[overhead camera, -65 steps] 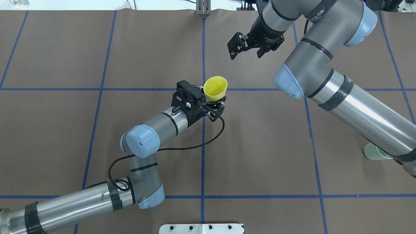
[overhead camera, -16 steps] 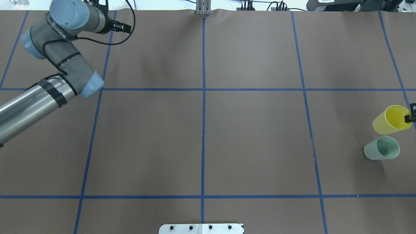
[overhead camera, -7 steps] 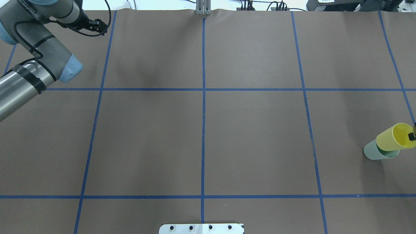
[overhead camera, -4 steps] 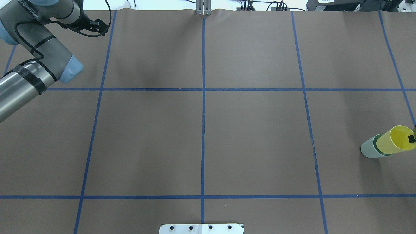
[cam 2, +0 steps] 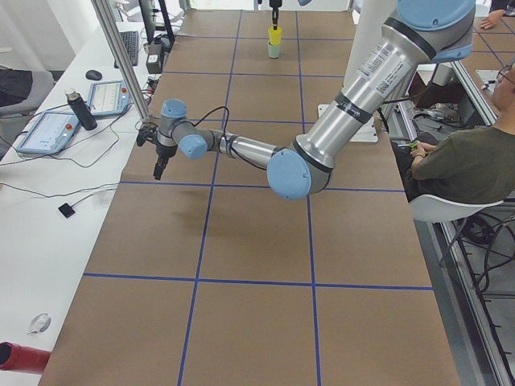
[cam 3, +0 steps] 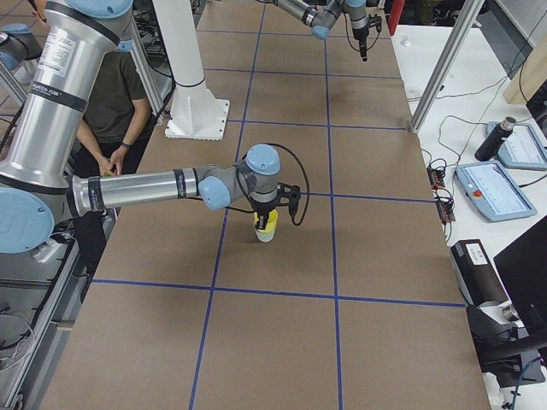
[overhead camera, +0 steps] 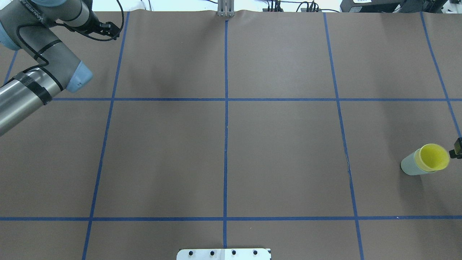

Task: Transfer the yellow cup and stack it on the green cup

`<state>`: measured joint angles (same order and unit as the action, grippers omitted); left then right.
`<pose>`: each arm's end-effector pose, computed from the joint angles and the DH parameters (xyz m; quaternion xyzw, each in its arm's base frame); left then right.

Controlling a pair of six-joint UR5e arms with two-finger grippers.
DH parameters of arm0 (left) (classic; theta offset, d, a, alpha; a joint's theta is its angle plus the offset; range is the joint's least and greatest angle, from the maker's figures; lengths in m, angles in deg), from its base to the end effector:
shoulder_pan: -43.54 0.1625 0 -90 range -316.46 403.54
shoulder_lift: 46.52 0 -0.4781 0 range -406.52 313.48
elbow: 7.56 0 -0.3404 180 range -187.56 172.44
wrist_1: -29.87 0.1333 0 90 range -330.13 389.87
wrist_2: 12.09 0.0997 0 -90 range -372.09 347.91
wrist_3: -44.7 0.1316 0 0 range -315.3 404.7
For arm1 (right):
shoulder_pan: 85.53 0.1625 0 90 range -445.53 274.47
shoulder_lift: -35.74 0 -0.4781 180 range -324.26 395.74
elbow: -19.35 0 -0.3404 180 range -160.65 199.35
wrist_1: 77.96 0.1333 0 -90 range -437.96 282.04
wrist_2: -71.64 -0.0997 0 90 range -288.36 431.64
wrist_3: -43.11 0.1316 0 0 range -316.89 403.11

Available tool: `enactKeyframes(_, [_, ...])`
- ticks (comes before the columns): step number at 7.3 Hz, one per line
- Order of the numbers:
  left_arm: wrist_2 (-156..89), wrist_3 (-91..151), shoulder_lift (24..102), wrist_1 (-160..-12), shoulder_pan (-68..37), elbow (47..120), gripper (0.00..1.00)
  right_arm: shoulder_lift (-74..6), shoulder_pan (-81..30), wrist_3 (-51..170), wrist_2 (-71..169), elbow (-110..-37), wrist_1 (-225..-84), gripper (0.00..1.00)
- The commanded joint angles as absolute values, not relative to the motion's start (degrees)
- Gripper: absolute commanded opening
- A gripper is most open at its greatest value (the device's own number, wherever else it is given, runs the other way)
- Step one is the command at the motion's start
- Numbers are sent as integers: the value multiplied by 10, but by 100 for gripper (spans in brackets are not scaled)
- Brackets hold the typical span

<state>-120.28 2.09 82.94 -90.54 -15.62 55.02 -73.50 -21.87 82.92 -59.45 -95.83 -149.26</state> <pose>0.3282 -0.7296 0.4856 0.1984 0.3319 -0.0374 0.9215 -0.0969 -0.3013 0.6273 -0.0197 -0.3963 0.0329 0.9173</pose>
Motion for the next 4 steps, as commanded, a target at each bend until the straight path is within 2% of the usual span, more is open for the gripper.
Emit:
enactKeyframes(1, [-1205,23,829,-905,-160,551,100,-717,-219,834,-597,-946,-1493,100])
enactKeyframes(3, [-1317,61,823,-870,-202,555,100,-710,-216,834,-599,-955,-1492,100])
enactKeyframes(4, [-1356,110,783,-858,-235,578,100,-696,-192,834,-591,-949,-1492,100])
